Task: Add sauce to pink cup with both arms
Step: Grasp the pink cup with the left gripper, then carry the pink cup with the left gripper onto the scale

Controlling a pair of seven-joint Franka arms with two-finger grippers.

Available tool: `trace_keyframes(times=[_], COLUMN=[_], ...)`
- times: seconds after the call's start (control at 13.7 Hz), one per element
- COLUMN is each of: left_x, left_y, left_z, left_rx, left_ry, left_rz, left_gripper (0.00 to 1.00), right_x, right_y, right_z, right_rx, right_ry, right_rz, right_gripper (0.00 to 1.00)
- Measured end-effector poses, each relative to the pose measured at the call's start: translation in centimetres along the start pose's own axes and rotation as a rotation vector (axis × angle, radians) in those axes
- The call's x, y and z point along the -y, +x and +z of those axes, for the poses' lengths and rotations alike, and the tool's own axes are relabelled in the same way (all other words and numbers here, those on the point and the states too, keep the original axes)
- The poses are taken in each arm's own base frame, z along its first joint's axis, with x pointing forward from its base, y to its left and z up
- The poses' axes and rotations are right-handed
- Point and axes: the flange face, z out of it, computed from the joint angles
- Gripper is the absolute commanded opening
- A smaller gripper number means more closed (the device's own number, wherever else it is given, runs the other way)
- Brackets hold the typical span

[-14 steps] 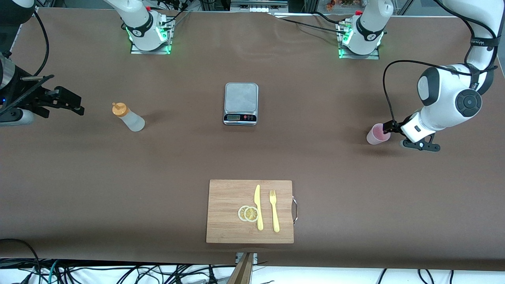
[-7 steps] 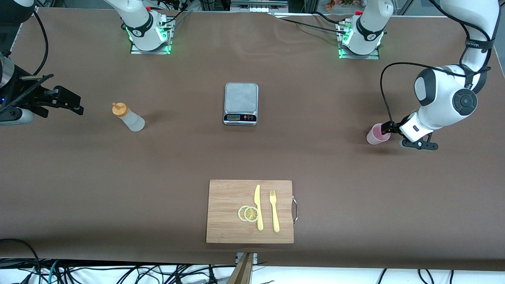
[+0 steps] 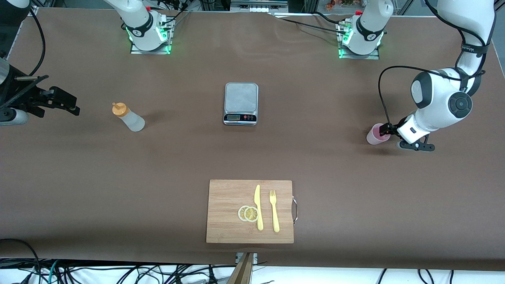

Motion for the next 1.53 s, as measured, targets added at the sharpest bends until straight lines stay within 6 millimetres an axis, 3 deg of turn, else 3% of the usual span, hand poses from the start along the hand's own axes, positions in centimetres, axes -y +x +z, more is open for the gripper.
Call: trace_keyframes(times=[0.15,0.29,0.73,1.02,1.17,1.31,1.53], left_x=[0.0,0.0,-0.1,-2.2,-5.3,-9.9,-20.2], left_y=[0.0,0.0,0.4,2.9,4.3,5.2,5.0], left_z=[0.1,0.2,-0.2,-3.4,-6.3,-9.1,-11.6], left_rx=[0.002,0.003,-0.011,-0.062,-0.059,-0.05,-0.04], left_ry=[0.0,0.0,0.002,0.008,-0.005,-0.034,-0.062], left_rz=[0.0,0.0,0.002,0.047,0.076,0.065,0.054], left_gripper=[0.15,0.0,0.0,0.0,0.0,0.0,0.0], right_x=[-0.8,-0.9,-0.8,-0.8,-0.7,-0.6,-0.4], right_y=[0.0,0.1,0.1,0.1,0.1,0.1,0.1], right_z=[0.0,0.1,0.2,0.2,0.2,0.2,0.2], right_rx=[0.0,0.002,0.003,0.003,0.003,0.003,0.003], right_ry=[0.0,0.0,0.0,0.0,-0.001,-0.002,-0.002], right_rz=[0.013,0.016,0.014,0.013,0.012,0.01,0.007], right_gripper=[1.0,1.0,1.0,1.0,1.0,1.0,1.0])
